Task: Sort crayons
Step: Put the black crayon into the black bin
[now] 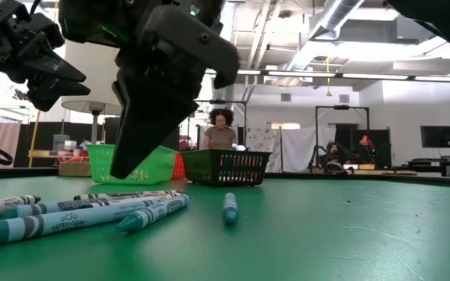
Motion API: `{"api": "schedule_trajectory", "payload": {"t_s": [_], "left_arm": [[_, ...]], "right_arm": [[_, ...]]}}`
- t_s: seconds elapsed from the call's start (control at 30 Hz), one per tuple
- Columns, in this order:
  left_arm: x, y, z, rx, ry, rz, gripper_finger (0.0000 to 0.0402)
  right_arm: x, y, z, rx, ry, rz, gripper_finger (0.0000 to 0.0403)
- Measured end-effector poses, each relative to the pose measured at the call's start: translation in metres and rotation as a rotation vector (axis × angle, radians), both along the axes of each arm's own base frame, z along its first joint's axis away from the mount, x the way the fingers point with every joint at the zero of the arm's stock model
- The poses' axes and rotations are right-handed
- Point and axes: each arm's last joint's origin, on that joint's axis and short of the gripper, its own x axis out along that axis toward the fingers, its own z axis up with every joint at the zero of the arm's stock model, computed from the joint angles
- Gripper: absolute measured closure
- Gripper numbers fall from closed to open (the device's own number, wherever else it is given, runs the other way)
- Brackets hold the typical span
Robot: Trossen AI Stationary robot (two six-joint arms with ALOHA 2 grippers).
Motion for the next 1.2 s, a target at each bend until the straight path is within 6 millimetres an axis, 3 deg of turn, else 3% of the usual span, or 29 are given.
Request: {"api": "schedule_trajectory", "payload": {"t_s": [0.23,1.2], "left_arm": [[0.000,0.000,0.000,0.000,0.001,0.000,0.0265],[0.000,0.001,-0.001,0.008,0.008,0.023,0.0265]], "right_arm": [[-0.003,0.009,0.000,0.002,0.003,0.013,0.0306],[0.002,-0.002,-0.003,0.007,-0.002,-0.024,0.0306]]}}
